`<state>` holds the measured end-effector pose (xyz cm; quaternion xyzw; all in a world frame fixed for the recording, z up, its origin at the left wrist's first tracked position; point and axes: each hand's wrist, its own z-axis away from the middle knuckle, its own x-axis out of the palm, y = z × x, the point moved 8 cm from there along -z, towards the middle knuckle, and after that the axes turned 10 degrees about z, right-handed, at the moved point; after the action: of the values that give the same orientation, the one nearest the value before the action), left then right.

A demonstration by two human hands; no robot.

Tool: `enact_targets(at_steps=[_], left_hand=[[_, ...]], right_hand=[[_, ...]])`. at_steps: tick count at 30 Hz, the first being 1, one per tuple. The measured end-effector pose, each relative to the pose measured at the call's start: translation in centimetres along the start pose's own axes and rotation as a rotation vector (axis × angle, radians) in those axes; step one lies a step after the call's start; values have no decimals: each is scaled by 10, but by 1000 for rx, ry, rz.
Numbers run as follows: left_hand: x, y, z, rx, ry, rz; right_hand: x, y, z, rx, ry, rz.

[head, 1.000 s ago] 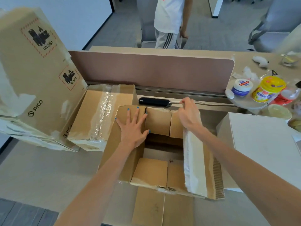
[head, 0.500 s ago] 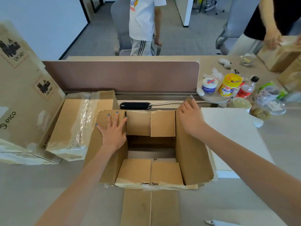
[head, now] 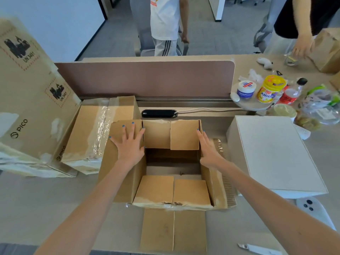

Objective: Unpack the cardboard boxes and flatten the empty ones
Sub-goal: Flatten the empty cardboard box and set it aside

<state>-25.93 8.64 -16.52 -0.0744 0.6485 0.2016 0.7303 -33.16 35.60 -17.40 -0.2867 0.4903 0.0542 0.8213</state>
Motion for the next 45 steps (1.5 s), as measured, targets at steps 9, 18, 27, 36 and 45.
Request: enact_targets(at_steps=[9,18,27,36,45], left_hand=[[9,45,-14,157,48,-158],[25,64,-41,198,101,-317],[31,76,-36,214,122,-278],[-7,80,-4,488,16,-35],[-111,87,-20,673,587,133]], right_hand=[[-12,-2,-26,78,229,458],[-7,-37,-59,-42,321,900],[-10,-43,-56,-75,236,665],[-73,-66,-29,-228,437,416],[-133,-86,-53,-359,807,451]])
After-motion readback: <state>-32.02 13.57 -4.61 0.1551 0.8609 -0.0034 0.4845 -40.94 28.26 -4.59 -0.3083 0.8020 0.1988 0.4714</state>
